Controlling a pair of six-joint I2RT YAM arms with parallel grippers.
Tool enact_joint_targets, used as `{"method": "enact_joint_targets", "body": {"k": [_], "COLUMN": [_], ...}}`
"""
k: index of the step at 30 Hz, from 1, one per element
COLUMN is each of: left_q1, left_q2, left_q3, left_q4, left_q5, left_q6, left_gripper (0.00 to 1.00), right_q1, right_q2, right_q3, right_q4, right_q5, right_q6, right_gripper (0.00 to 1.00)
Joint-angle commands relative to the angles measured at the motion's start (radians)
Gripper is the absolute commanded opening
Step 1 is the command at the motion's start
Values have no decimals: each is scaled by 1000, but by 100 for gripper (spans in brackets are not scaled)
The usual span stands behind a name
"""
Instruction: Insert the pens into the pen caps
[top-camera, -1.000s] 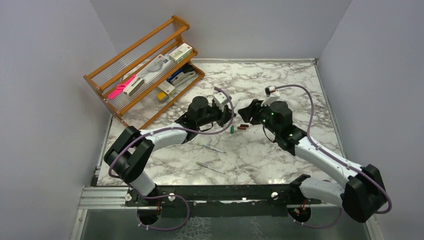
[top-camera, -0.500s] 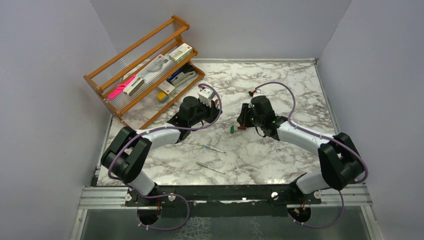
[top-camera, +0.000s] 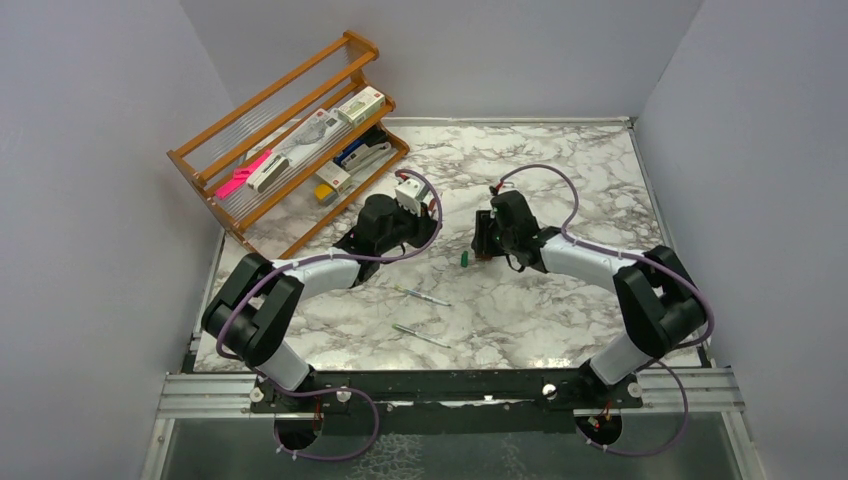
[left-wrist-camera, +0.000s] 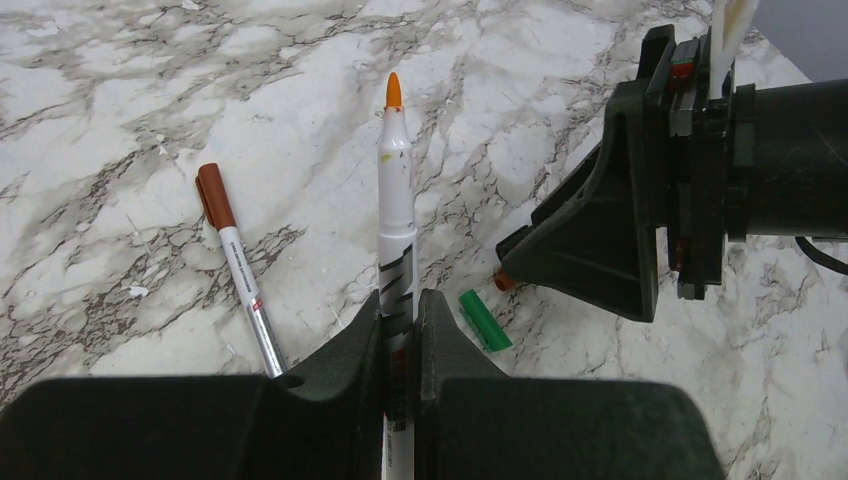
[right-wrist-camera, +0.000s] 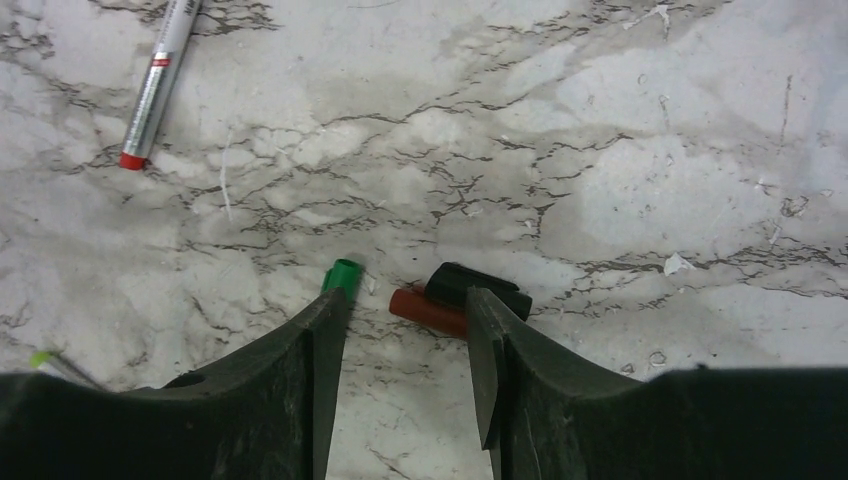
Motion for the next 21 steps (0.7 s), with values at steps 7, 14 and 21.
{"method": "enact_joint_targets", "body": {"k": [7, 14, 21], "left_q1": [1, 3, 3], "left_q2": [-6, 1, 6], "left_q3": [-9, -11, -15], "left_q4": [26, 26, 26], "left_q5": [6, 19, 31], "left_q6": [18, 18, 15], "left_gripper": [0, 0, 0], "right_q1": [-1, -1, -1], "right_q2": [98, 84, 38], "right_q3": [56, 23, -53], "right_q4": [9, 9, 2], "right_q5": [102, 76, 64], "right_q6": [-59, -50, -20], "right_gripper": [49, 47, 39]}}
